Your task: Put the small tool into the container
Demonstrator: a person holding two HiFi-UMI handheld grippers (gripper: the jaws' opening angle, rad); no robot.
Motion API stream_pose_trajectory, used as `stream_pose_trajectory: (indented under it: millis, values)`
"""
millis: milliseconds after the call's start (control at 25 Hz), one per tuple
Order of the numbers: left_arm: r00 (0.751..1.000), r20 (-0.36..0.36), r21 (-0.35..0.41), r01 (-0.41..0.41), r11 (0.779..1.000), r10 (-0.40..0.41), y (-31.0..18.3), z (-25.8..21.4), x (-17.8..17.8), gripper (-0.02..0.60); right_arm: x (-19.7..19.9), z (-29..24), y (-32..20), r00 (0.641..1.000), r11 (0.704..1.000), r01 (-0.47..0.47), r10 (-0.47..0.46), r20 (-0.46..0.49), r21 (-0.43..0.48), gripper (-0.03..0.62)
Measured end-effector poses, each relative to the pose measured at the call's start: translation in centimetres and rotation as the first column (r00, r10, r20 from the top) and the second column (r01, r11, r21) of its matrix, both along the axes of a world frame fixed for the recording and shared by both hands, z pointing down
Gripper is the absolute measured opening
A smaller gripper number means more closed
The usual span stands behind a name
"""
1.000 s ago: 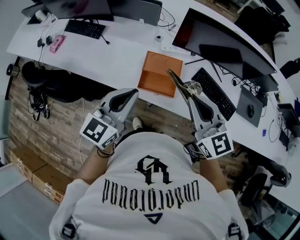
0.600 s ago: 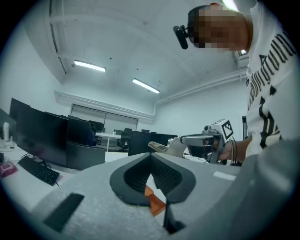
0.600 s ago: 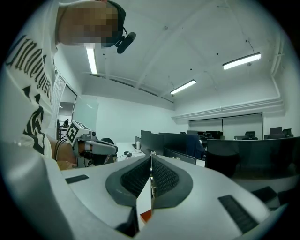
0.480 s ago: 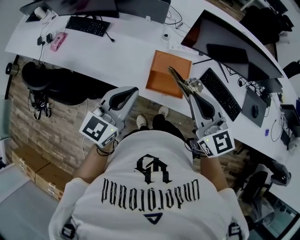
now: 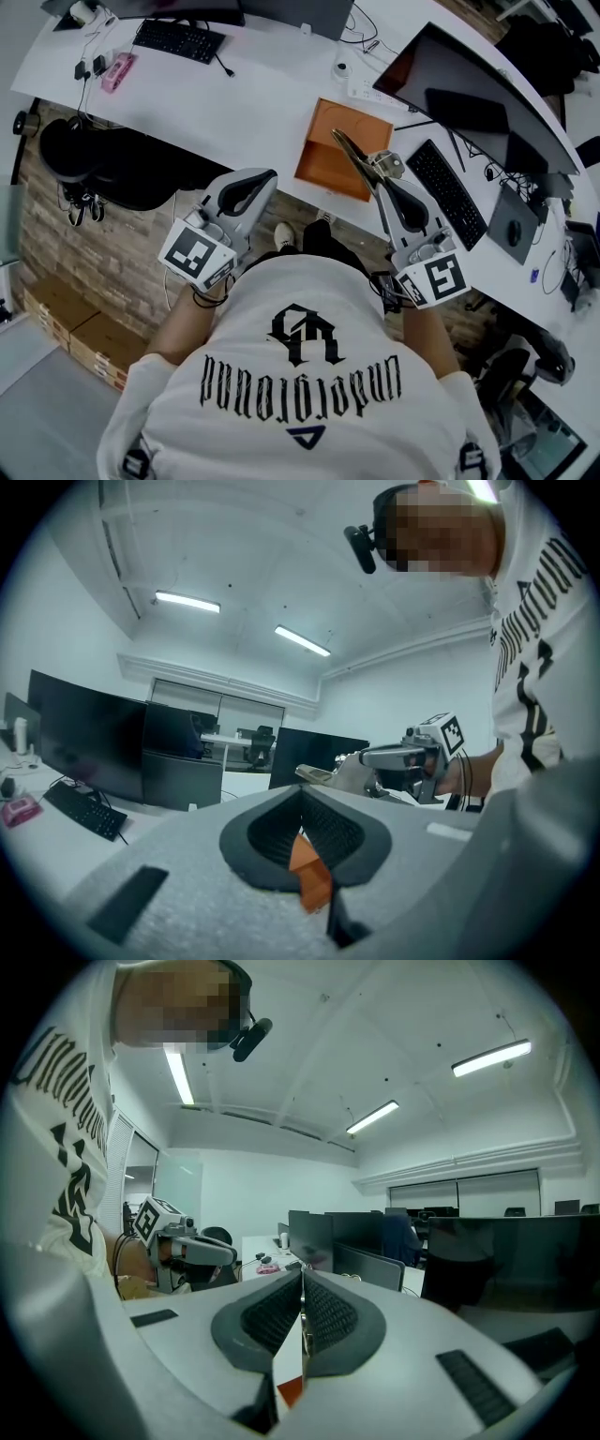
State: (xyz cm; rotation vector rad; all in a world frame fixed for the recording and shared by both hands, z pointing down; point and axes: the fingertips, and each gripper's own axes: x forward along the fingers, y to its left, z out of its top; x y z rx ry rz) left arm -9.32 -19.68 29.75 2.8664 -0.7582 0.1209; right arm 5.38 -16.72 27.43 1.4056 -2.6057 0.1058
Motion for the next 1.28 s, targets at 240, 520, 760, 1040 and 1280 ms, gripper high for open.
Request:
stream_pose_trajectory:
  millis: [240, 520, 760, 1040, 1280]
  values:
    - [1.000, 0.020, -0.039, 0.008, 0.999, -0.007, -1.5, 1.7, 1.2, 0.014, 0.6, 2.4, -1.8, 1.000, 0.998, 0.027, -0.027, 0.013, -0.063, 0.020]
    - [0.999, 0.050, -0.095, 0.007, 0.995, -0.003, -3.3, 5.4, 2.6, 0.014, 1.0, 6.0, -3.9, 0.998, 0.987, 0.069, -0.066, 0.025, -0.145, 0.020]
    - [0.997, 0.072, -0.141, 0.018, 0.990, -0.008, -4.4, 7.9, 3.6, 0.014, 1.4, 9.2, -4.9, 0.994, 0.972, 0.108, -0.106, 0.022, -0.209, 0.020]
    - [0.995, 0.099, -0.196, 0.020, 0.980, 0.000, -4.9, 11.3, 4.9, 0.014, 1.8, 13.5, -5.5, 0.988, 0.946, 0.151, -0.152, 0.018, -0.287, 0.020]
    - [0.993, 0.118, -0.232, 0.009, 0.973, 0.018, -5.0, 13.7, 6.1, 0.014, 2.0, 17.1, -5.5, 0.983, 0.919, 0.181, -0.184, 0.026, -0.350, 0.020]
